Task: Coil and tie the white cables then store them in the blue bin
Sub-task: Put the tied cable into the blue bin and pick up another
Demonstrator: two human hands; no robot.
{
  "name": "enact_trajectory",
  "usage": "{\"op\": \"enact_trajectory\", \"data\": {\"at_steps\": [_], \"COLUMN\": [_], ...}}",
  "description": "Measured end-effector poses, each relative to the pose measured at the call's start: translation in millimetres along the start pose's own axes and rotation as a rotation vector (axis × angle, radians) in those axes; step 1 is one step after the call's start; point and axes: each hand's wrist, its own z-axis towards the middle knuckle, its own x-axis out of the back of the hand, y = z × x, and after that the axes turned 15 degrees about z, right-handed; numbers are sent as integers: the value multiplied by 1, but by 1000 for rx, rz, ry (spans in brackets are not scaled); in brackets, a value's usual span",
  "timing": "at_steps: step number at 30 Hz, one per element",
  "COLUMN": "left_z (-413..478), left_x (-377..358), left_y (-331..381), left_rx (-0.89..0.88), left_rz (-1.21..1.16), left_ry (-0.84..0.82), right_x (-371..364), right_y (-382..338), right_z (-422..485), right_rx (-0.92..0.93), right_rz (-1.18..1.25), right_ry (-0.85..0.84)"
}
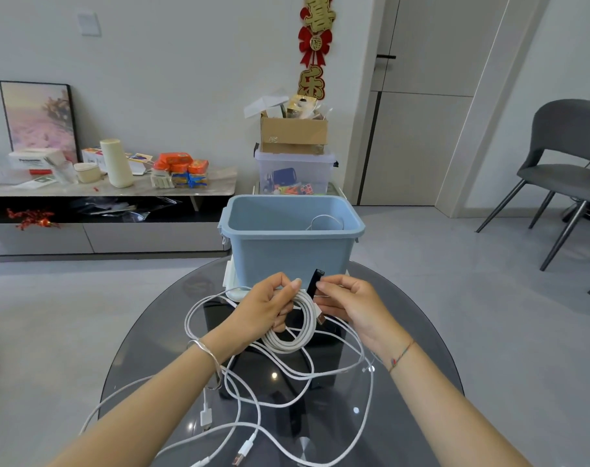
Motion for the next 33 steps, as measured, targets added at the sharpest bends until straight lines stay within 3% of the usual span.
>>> {"op": "enact_trajectory", "data": {"at_steps": [10, 21, 24, 26, 30, 33], "left_z": [-1, -1, 0, 2, 2, 1], "left_x": [-8, -8, -6, -4, -2, -4], "left_y": [-12, -17, -16, -15, -12, -10], "left_rx": [-40, 49, 77, 92, 104, 105], "left_rz": [116, 42, 13, -10, -24, -15], "left_ry": [93, 139, 221, 261, 317, 341], "right_x": [-4, -5, -7, -9, -16, -17], "right_y": [9, 14, 8, 3, 1, 5], "right_z": [-1, 0, -3, -8, -21, -22], "right_rx": [-23, 51, 262, 364, 430, 505], "right_rz": [-52, -137, -374, -543, -839, -997], "right_ry": [23, -20, -35, -132, -306, -317]}}
